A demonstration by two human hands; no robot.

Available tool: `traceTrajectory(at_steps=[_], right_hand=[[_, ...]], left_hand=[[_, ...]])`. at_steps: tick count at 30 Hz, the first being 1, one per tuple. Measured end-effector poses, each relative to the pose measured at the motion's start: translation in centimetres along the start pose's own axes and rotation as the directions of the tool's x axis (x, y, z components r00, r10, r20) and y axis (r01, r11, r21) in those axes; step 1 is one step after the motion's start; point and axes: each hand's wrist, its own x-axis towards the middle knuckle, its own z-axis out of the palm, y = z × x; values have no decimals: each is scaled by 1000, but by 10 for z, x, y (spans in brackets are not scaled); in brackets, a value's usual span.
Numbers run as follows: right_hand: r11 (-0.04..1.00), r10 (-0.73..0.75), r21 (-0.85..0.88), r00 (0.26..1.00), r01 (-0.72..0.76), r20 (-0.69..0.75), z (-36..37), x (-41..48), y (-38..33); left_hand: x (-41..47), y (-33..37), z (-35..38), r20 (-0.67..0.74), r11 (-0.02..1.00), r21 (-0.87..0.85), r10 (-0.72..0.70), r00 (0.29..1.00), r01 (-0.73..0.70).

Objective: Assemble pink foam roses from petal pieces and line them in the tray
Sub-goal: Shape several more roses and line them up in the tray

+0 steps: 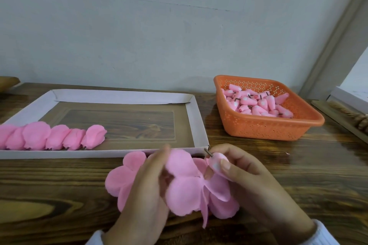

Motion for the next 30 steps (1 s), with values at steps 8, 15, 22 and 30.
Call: traceTrajectory(at_steps=[8,15,22,30], right_hand=[[990,-100,-110,982,83,-160,9,0,5],[954,-223,-243,959,177,-174,15,-1,2],[794,-392,-525,918,306,-57,15,-4,-6],[572,-613,-753,779,326,-129,17,-6,-2]], left_hand=[[-3,-7,11,231,882,-435,-85,969,181],[0,-15,9,82,906,-350,-223,971,237],[0,-17,7,-43,957,-236,-181,983,166],[2,-6,6,-24,946,-305,-127,992,114]])
